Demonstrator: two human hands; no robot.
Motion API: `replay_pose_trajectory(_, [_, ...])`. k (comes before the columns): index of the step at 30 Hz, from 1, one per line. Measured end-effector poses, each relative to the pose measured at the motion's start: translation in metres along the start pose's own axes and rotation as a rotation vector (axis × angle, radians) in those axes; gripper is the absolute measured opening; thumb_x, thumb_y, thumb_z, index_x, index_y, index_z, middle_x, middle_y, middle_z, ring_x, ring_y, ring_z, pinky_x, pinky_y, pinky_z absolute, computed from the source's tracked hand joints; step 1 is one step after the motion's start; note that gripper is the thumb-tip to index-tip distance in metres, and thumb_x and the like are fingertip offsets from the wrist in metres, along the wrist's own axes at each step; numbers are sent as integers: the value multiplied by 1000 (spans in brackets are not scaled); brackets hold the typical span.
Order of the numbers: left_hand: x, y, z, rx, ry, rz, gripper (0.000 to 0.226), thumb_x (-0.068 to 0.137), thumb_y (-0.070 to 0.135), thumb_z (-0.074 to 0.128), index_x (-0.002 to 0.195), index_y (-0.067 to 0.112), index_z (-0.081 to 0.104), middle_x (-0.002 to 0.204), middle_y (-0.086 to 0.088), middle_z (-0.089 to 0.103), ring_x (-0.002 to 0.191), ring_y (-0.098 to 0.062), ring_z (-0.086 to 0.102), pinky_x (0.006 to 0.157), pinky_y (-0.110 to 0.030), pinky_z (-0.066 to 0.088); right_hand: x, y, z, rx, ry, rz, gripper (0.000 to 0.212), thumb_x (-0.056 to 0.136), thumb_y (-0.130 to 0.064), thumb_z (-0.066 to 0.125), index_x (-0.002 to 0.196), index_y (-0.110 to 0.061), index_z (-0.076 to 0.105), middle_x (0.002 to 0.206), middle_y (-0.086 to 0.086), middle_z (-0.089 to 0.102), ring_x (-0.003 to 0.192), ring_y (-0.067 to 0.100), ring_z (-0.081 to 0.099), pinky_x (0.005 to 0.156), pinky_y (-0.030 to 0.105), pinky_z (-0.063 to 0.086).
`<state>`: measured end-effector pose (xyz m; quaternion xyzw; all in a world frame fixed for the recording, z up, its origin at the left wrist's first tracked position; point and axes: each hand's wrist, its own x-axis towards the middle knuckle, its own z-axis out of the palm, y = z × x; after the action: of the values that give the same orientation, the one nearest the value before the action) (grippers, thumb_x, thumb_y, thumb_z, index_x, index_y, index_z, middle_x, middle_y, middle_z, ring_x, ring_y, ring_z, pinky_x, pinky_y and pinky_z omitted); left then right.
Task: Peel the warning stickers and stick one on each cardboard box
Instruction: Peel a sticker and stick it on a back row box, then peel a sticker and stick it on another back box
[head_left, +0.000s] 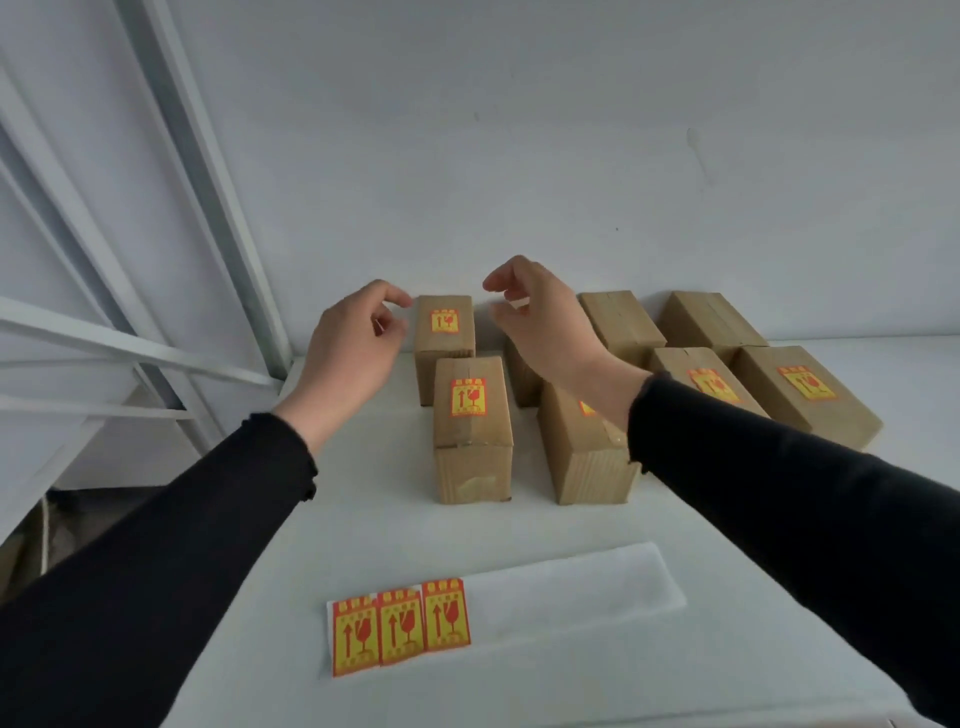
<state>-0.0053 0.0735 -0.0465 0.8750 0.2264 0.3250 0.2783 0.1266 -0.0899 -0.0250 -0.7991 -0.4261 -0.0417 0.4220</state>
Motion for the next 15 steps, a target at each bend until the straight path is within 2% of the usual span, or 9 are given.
replay_pose_trajectory(3, [-53,10,-16,22,-56,67,10,91,15,65,99,20,64,77,7,60,67,-7,55,64,-29,44,-56,-14,-15,2,10,-114,17,94,-8,56,107,-15,62,105,-7,62,97,7,56,78,10,45])
replay_pose_trajectory(6, [-108,3,-18,150,-374,12,17,87,21,72,100,23,61,89,7,61,80,-13,57,73,-31,47,-109,-10,-9,-21,-115,-124,13,94,-12,58,105,-15,64,102,-6,64,92,8,60,79,22,52])
replay_pose_trajectory(8, [-140,-4,-13,291,-617,-51,28,84,30,75,105,25,57,97,8,58,90,-15,57,77,-30,47,-140,-3,5,-42,-273,-26,13,96,-16,58,107,-17,64,102,-6,65,91,9,61,80,27,55])
replay_pose_trajectory(10, [-164,-9,-5,423,-780,-110,38,82,37,76,111,25,55,104,8,54,96,-15,54,76,-28,44,-166,3,21,-66,-392,60,15,95,-18,59,110,-19,64,101,-6,65,91,10,62,82,31,56])
replay_pose_trajectory(12, [-178,-12,3,501,-815,-125,43,81,39,77,114,24,54,107,5,50,101,-17,50,75,-28,40,-186,9,33,-82,-429,92,16,94,-19,60,109,-19,64,101,-5,65,90,12,61,80,29,53])
replay_pose_trajectory(15, [-184,-10,12,496,-772,-167,39,83,34,75,114,23,54,111,4,53,102,-18,52,77,-30,44,-209,21,43,-104,-433,105,15,91,-16,60,106,-18,61,103,-3,63,86,12,57,74,25,47])
